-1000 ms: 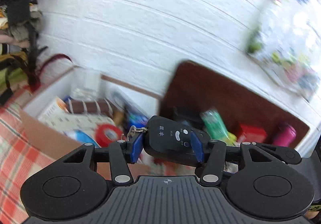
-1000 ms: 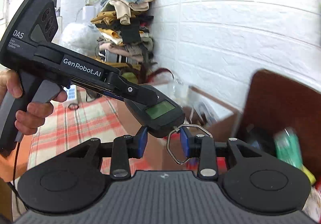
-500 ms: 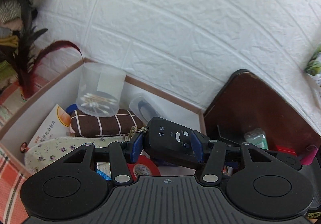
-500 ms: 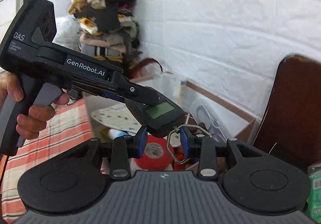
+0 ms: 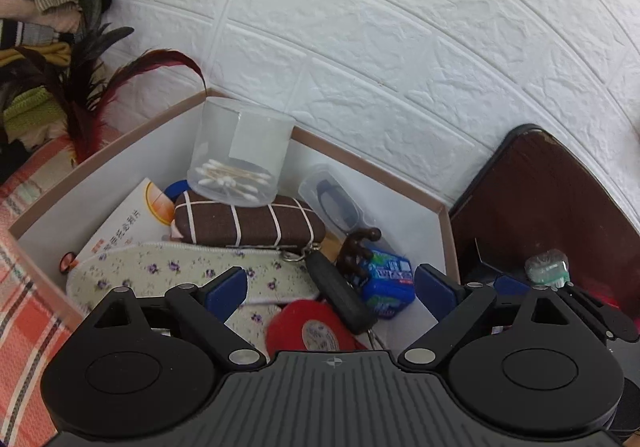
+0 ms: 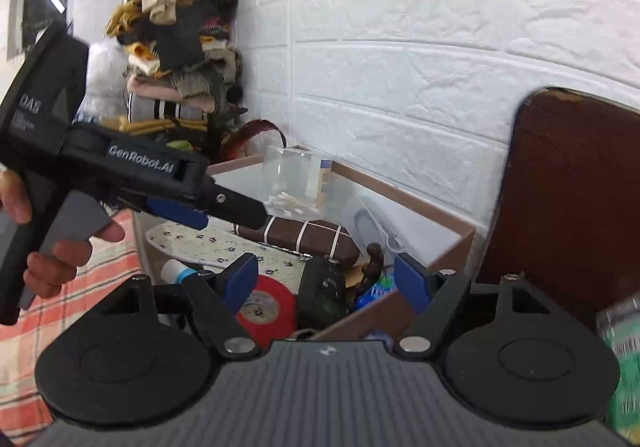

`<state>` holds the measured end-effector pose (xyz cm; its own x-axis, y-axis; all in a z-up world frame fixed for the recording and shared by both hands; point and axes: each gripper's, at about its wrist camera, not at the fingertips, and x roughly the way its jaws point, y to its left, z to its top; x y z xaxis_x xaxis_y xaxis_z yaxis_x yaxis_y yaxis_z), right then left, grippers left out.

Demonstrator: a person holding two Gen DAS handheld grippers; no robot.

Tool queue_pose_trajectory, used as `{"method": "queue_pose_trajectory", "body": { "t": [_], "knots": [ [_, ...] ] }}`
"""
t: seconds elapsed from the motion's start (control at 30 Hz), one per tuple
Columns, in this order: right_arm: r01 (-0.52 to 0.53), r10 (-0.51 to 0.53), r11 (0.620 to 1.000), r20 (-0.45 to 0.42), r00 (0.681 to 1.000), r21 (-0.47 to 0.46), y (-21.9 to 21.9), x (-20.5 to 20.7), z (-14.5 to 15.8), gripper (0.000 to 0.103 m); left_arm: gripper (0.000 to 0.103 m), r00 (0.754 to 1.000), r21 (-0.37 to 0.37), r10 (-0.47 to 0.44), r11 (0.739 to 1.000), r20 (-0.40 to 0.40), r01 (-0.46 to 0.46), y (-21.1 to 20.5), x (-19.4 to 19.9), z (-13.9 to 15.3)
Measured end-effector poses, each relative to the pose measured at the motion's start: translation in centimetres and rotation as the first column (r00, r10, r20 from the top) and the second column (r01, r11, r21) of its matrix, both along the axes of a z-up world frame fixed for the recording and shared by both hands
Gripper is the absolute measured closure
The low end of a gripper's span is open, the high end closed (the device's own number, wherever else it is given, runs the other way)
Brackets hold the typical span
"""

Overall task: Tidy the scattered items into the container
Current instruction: 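Move both open tools back over the cluttered table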

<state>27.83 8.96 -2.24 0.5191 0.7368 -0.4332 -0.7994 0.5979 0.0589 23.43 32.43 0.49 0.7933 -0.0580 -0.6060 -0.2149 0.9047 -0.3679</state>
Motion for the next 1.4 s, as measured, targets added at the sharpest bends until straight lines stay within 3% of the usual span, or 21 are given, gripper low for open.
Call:
{"method": "queue_pose_trajectory", "body": {
  "t": [0.2,0.33,0.47,0.73,1.03,1.4],
  "knots": [
    [0.035,-0.032,0.998,-0.054,0.998,0.061,-3.0,-3.3,0.9,0.016,0.006,1.000,0.068,-0.009,0.998,-0.019,0.010,-3.2,-3.7,1.0],
    [0.048,-0.045,0.995,-0.043,0.998,0.084,-5.2,-6.2,1.9,0.012,0.006,0.999,0.118,-0.003,0.993,-0.036,0.007,-5.7,-6.6,1.8],
    [0.062,-0.061,0.991,-0.016,0.998,0.120,-7.7,-9.8,2.7,0.008,0.006,1.000,0.200,-0.012,0.980,-0.013,0.015,-8.9,-10.1,2.5],
    [0.143,-0.135,0.976,-0.055,0.989,0.166,-12.6,-16.1,2.3,0.004,0.003,1.000,0.256,-0.011,0.967,0.017,0.007,-13.5,-16.4,2.5],
    [0.213,-0.201,0.958,-0.082,0.976,0.190,-16.9,-21.3,1.2,0.001,0.003,1.000,0.254,-0.028,0.967,0.000,0.027,-17.4,-20.8,1.2],
    [0.302,-0.285,0.933,-0.113,0.952,0.197,-21.1,-24.7,-0.8,0.001,0.003,0.995,0.245,-0.097,0.964,-0.025,0.101,-22.0,-22.2,-0.6]
  ]
}}
